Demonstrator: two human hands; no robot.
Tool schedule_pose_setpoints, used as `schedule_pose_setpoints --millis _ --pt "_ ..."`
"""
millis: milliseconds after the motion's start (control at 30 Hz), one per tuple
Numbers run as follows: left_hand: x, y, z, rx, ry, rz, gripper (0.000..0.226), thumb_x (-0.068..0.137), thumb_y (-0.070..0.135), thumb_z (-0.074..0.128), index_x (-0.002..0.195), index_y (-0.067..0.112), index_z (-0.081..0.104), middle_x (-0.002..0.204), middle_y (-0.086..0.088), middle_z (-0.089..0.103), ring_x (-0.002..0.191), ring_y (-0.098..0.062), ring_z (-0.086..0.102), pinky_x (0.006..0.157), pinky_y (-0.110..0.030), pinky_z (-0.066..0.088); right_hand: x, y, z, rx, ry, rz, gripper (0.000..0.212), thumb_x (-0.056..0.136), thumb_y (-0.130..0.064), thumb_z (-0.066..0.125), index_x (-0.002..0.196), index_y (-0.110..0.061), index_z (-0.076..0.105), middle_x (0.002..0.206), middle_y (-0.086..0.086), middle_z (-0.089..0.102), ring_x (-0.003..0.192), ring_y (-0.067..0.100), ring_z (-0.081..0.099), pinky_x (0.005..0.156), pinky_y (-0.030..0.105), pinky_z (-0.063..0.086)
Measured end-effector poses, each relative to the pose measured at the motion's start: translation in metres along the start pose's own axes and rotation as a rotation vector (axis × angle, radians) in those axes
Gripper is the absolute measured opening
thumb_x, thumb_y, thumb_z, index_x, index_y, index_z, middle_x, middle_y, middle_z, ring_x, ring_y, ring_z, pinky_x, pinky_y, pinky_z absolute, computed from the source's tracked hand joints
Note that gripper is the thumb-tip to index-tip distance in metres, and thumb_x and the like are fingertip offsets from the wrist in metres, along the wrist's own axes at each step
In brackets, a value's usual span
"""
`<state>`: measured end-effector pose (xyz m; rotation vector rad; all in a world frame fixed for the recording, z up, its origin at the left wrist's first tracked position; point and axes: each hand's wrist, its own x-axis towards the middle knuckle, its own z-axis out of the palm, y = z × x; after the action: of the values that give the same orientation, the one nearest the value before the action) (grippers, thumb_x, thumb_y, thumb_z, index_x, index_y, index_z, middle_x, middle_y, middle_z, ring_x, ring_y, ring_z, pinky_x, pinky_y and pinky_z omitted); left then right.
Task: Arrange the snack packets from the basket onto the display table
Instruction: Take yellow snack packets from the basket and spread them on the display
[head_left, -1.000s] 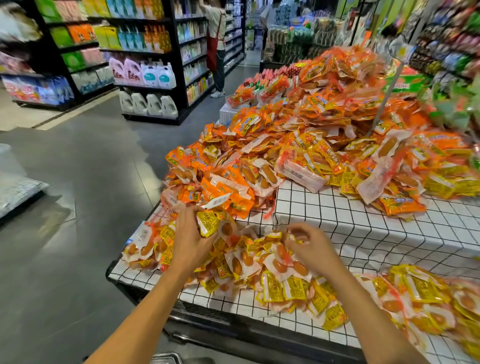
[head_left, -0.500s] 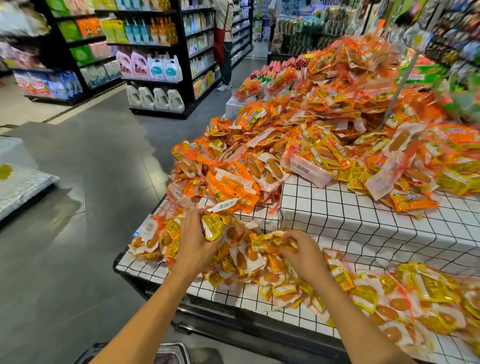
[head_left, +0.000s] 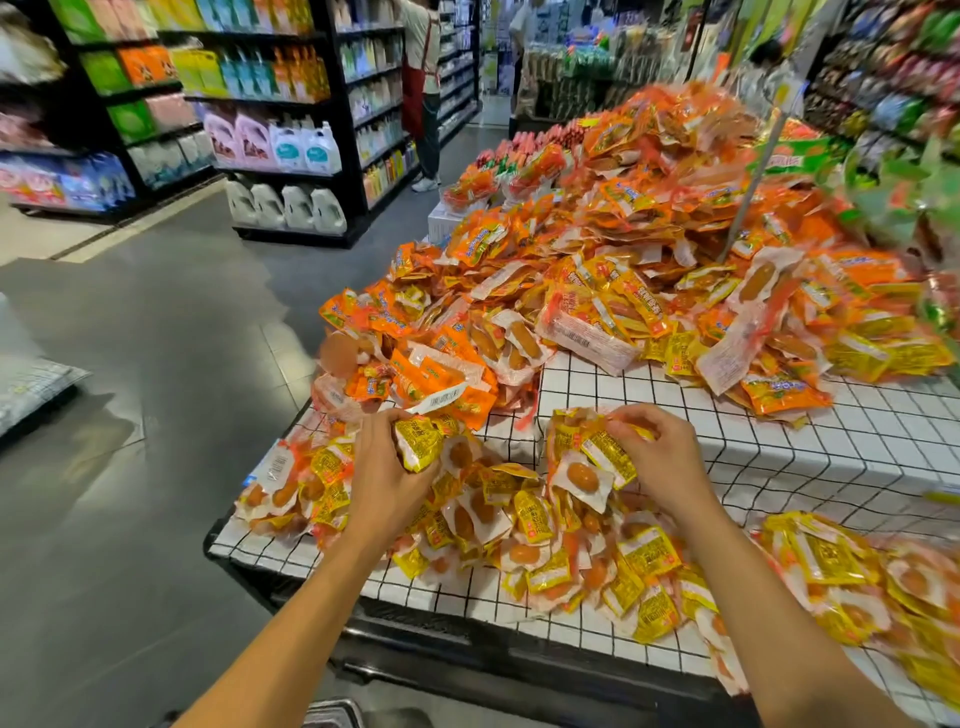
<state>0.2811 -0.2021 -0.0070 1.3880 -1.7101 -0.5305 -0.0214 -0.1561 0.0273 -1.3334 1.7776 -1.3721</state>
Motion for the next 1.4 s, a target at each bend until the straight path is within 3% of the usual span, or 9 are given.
schedule_pose_setpoints --millis 100,267,367,467,633,800,933,1100,1400 --pt "0.002 0.011 0.005 -0.005 0.021 0.013 0.052 0.08 0.042 0.076 0.119 0.028 0.044 0.104 0.013 0.042 0.1 -0.016 0.045 0.081 -0.036 0.047 0.001 -0.017 -0.013 0.043 0.054 -0.045 0.013 0.091 -0.011 0.068 0.085 -0.022 0.07 0.09 -0.012 0.07 0.084 -0.009 0.061 0.076 0.009 0.045" --pt "0.006 0.027 0.016 -0.069 -0.013 0.015 0.052 0.08 0.041 0.075 0.117 0.038 0.039 0.102 0.028 0.037 0.095 -0.016 0.05 0.074 -0.045 0.054 -0.002 -0.032 -0.038 0.082 0.116 -0.066 0.007 0.092 -0.013 0.068 0.089 -0.02 0.071 0.089 -0.02 0.069 0.089 -0.009 0.061 0.079 0.029 0.051" --pt "0.004 0.04 0.026 -0.07 -0.006 0.022 0.049 0.081 0.039 0.075 0.116 0.038 0.04 0.103 0.016 0.042 0.089 -0.02 0.055 0.066 -0.037 0.049 -0.01 -0.031 -0.059 0.074 0.158 -0.07 0.009 0.093 -0.013 0.067 0.089 -0.021 0.07 0.098 -0.016 0.07 0.088 -0.014 0.059 0.082 0.021 0.05" --pt "-0.001 0.054 0.039 -0.12 -0.045 0.058 0.047 0.081 0.041 0.074 0.115 0.034 0.042 0.099 0.007 0.044 0.086 -0.02 0.051 0.068 -0.038 0.048 -0.019 -0.023 -0.083 0.074 0.201 -0.001 0.003 0.092 -0.018 0.069 0.092 -0.019 0.071 0.091 -0.023 0.069 0.093 -0.007 0.061 0.08 0.037 0.055" --pt "-0.013 0.08 0.071 -0.202 -0.125 0.09 0.05 0.076 0.051 0.07 0.116 0.036 0.044 0.102 0.013 0.045 0.096 -0.023 0.053 0.076 -0.048 0.052 -0.052 -0.008 -0.128 -0.018 0.298 0.019 0.004 0.093 -0.016 0.067 0.096 -0.018 0.069 0.098 -0.012 0.067 0.084 -0.019 0.056 0.069 -0.001 0.039" --pt "-0.029 0.109 0.114 -0.272 -0.308 0.177 0.048 0.08 0.034 0.075 0.116 0.03 0.044 0.102 0.011 0.046 0.093 -0.021 0.05 0.076 -0.037 0.047 -0.113 0.008 -0.169 -0.072 0.448 0.112 0.013 0.094 -0.016 0.066 0.088 -0.027 0.067 0.094 -0.016 0.066 0.083 -0.018 0.057 0.07 0.002 0.042" --pt "-0.053 0.136 0.148 -0.387 -0.523 0.211 0.048 0.075 0.05 0.072 0.112 0.042 0.044 0.103 0.008 0.056 0.092 -0.024 0.061 0.077 -0.05 0.054 -0.175 0.014 -0.199 -0.122 0.641 0.167 0.02 0.092 -0.013 0.069 0.082 -0.031 0.067 0.088 -0.018 0.068 0.082 -0.013 0.059 0.075 0.012 0.044" --pt "-0.113 0.187 0.186 -0.472 -0.679 0.348 0.051 0.072 0.045 0.074 0.113 0.027 0.049 0.104 0.01 0.051 0.1 -0.011 0.052 0.082 -0.024 0.042 -0.27 0.02 -0.233 -0.226 0.857 0.313 0.003 0.092 -0.024 0.069 0.09 -0.024 0.072 0.084 -0.011 0.071 0.079 0.002 0.065 0.069 0.03 0.052" --pt "-0.231 0.26 0.254 -0.528 -0.997 0.492 0.055 0.074 0.038 0.082 0.113 0.03 0.044 0.11 0.004 0.049 0.103 -0.009 0.046 0.081 -0.013 0.033 -0.412 0.056 -0.29 -0.352 1.154 0.446 0.014 0.09 -0.014 0.07 0.086 -0.027 0.069 0.08 -0.011 0.069 0.072 -0.004 0.061 0.069 0.024 0.05"
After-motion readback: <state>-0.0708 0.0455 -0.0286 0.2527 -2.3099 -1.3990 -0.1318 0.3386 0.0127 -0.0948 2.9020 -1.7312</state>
